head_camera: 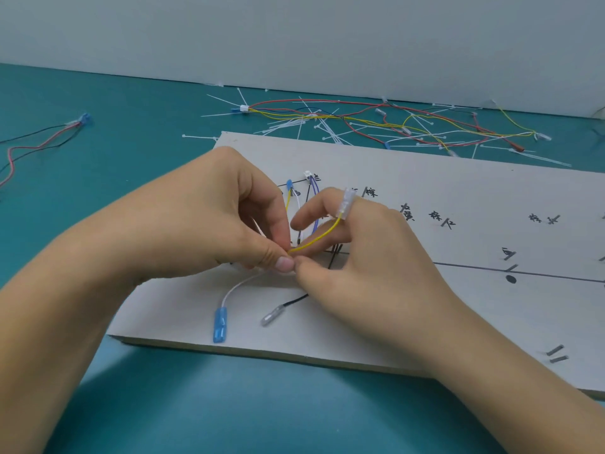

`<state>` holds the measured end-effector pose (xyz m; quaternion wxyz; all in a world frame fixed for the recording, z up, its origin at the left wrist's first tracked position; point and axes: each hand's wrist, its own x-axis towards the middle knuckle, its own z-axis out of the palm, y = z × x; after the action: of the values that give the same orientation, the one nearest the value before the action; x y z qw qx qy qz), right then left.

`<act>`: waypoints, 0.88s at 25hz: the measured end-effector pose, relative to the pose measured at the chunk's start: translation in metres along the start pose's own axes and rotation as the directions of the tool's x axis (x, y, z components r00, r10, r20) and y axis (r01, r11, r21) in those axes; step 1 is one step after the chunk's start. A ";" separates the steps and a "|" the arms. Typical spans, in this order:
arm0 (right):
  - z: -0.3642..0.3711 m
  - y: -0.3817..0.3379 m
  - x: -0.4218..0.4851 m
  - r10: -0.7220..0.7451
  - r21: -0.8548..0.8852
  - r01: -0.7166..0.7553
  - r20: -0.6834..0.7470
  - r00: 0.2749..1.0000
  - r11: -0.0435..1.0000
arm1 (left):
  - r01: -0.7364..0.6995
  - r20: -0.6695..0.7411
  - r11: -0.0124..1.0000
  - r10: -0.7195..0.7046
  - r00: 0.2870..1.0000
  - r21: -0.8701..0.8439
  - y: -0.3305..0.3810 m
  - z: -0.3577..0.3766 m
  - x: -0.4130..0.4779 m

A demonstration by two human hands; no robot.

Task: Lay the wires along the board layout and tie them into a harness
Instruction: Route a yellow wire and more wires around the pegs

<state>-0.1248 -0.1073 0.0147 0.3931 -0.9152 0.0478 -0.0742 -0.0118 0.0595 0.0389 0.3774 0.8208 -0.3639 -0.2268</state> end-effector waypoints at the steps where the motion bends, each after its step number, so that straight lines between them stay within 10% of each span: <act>1: -0.002 0.000 0.000 0.014 0.024 -0.015 0.017 1.000 1.000 | -0.013 -0.005 1.000 0.013 1.000 0.024 0.001 0.003 0.000; 22: -0.025 0.004 -0.002 -0.110 -0.190 0.145 0.181 0.977 0.971 | 0.037 -0.084 0.946 -0.010 0.996 0.323 -0.007 0.005 0.004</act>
<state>-0.1315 -0.1270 0.0285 0.2950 -0.9546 -0.0374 -0.0162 -0.0096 0.0576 0.0296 0.2491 0.8845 -0.3707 -0.1346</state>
